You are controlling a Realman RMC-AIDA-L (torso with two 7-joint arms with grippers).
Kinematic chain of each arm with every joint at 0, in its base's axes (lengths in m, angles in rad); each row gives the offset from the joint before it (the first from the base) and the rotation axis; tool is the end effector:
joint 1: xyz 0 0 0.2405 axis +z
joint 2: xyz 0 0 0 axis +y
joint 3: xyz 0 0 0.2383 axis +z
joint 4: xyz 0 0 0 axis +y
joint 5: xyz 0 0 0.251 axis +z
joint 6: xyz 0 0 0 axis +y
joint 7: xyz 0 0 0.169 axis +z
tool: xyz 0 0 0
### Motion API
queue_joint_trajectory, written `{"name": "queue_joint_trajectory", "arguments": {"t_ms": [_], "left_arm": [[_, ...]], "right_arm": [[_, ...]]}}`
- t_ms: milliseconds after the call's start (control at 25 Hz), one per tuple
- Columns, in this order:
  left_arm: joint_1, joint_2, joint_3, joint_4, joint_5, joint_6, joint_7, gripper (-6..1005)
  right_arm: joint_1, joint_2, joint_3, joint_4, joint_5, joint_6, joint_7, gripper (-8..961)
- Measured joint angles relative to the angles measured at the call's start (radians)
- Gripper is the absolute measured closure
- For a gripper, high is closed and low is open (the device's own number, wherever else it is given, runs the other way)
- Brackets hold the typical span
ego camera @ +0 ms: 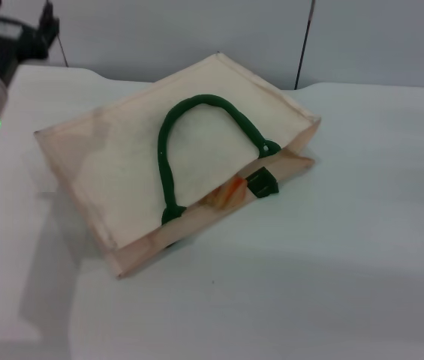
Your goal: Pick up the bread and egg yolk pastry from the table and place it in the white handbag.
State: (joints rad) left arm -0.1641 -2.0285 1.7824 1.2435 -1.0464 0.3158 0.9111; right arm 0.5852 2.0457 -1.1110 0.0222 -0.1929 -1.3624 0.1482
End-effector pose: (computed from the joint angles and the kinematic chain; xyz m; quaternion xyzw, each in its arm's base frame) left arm -0.2237 0.4414 0.0525 -0.6863 -0.1887 -0.1817 0.6785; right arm 0.3219 0.3978 0.0354 -0.6474 0.1386 0.3380 0.6689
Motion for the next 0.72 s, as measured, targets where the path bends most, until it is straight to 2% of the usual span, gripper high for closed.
{"name": "queue_joint_trajectory", "arguments": {"t_ms": [160,280,720], "left_arm": [[-0.001,0.004,0.109,-0.088,0.01,0.145,-0.066,275],[-0.008,0.003,0.158,-0.151,0.012,0.226,-0.092,275],[-0.039,-0.002,0.277,-0.318,0.002,0.373,-0.14,275]], "right_arm": [[-0.002,-0.001,0.035,0.083,0.007,-0.045,-0.003,105],[-0.002,0.0,0.038,0.103,0.007,-0.046,-0.007,105],[-0.004,0.001,0.041,0.16,0.007,-0.049,-0.002,105]]}}
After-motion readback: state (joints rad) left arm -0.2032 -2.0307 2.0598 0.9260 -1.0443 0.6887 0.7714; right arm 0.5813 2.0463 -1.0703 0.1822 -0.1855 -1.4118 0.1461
